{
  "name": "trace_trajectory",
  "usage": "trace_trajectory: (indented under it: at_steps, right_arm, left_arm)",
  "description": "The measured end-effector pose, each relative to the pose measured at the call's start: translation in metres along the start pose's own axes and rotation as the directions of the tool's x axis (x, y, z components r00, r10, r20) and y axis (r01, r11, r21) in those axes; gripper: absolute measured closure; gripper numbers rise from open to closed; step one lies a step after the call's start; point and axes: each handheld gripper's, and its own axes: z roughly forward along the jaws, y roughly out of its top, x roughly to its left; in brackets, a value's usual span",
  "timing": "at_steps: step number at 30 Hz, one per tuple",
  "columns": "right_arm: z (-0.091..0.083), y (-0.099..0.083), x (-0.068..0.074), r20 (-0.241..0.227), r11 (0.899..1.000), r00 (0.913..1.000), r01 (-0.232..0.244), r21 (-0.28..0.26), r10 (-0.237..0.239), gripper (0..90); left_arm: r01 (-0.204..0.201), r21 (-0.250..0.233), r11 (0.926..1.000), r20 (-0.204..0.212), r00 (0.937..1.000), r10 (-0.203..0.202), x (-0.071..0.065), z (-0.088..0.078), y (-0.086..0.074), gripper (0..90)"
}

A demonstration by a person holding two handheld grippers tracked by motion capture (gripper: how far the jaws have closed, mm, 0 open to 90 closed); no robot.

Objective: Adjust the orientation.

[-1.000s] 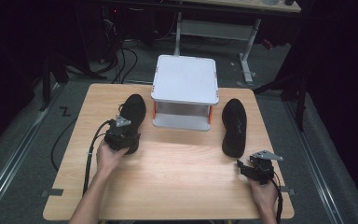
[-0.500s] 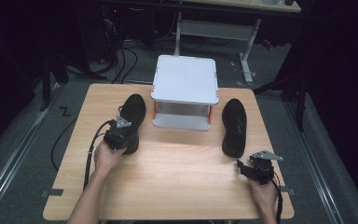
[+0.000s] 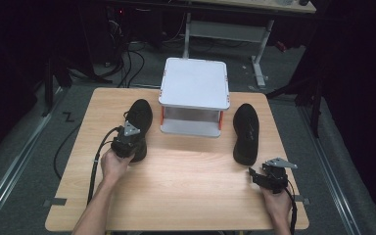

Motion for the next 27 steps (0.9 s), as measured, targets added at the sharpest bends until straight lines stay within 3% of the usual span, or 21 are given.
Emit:
trace_trajectory:
  at_steps: [6,21,27]
  right_arm:
    - [0.000,0.000,0.000,-0.001,1.000,1.0000,-0.002,-0.001,0.002,38.5]
    - [0.000,0.000,0.000,-0.003,1.000,1.0000,0.000,0.000,0.000,38.1]
    - [0.000,0.000,0.000,-0.001,1.000,1.0000,0.001,0.000,-0.001,38.0]
  left_arm:
    - [-0.013,-0.017,0.9998,-0.026,0.9996,0.012,-0.002,-0.008,0.002,85.5]
    - [-0.018,-0.087,0.9961,-0.042,0.9990,0.014,-0.008,-0.031,0.006,85.7]
    - [-0.015,-0.111,0.9937,-0.043,0.9990,0.010,-0.012,-0.045,0.000,85.7]
